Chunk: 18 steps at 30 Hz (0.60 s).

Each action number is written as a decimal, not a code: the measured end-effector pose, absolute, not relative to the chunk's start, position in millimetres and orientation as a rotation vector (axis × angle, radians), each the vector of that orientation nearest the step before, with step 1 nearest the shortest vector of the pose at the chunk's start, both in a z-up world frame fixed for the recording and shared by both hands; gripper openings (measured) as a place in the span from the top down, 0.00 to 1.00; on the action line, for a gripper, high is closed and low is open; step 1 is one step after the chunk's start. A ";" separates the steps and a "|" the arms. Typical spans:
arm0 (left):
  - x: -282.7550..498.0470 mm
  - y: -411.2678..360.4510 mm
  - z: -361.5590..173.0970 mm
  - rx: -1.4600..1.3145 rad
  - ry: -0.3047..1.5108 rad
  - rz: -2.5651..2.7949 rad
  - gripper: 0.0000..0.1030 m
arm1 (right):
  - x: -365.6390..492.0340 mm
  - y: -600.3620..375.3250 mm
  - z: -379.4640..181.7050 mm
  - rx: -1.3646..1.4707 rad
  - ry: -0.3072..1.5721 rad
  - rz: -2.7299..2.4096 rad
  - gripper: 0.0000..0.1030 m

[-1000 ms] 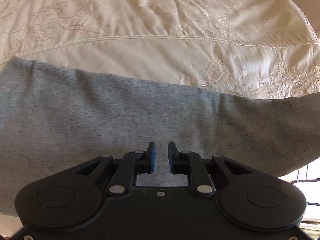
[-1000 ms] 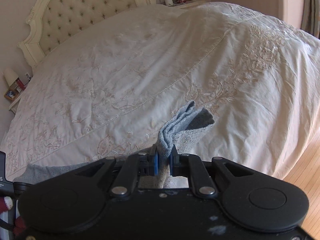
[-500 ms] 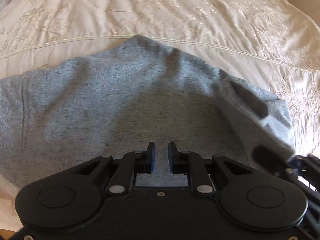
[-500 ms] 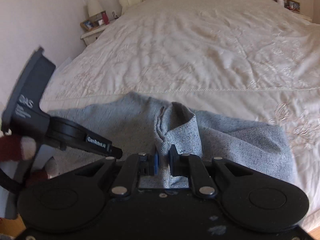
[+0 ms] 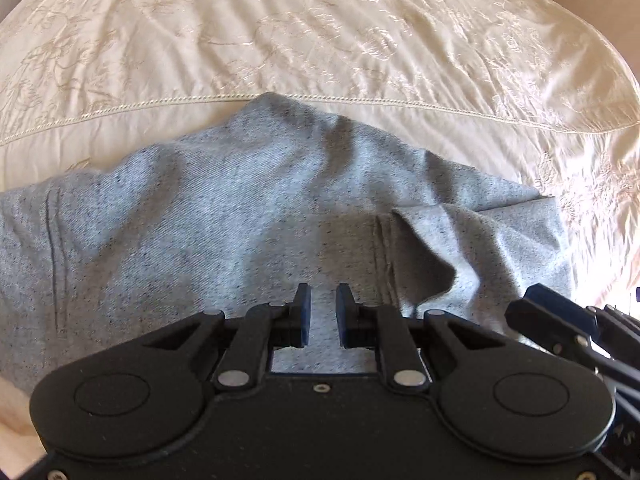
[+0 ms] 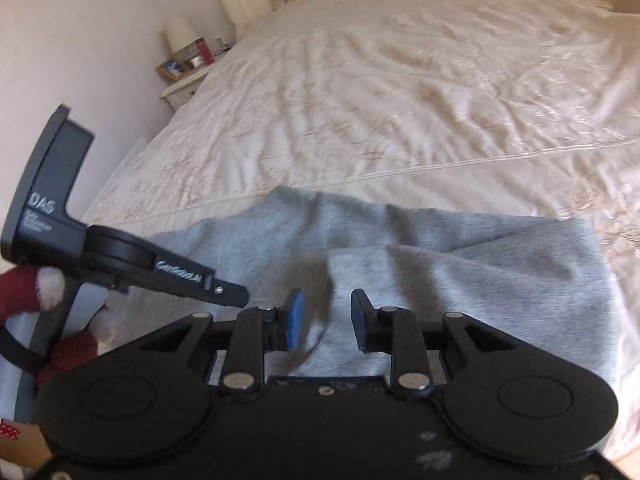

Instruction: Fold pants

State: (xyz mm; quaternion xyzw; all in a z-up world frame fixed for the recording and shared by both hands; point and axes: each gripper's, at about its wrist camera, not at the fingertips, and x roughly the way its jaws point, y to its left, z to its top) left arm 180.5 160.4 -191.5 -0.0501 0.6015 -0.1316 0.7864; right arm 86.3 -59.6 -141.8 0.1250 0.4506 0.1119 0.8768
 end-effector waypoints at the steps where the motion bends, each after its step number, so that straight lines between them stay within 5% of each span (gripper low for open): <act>1: 182.3 152.2 -191.2 -0.109 1.295 -0.306 0.79 | 90.1 -72.4 -145.1 0.267 0.954 0.183 0.70; 18: 182.8 64.7 -219.3 0.014 1.354 -0.395 0.63 | 53.8 -157.6 -156.7 0.400 0.999 -0.042 0.70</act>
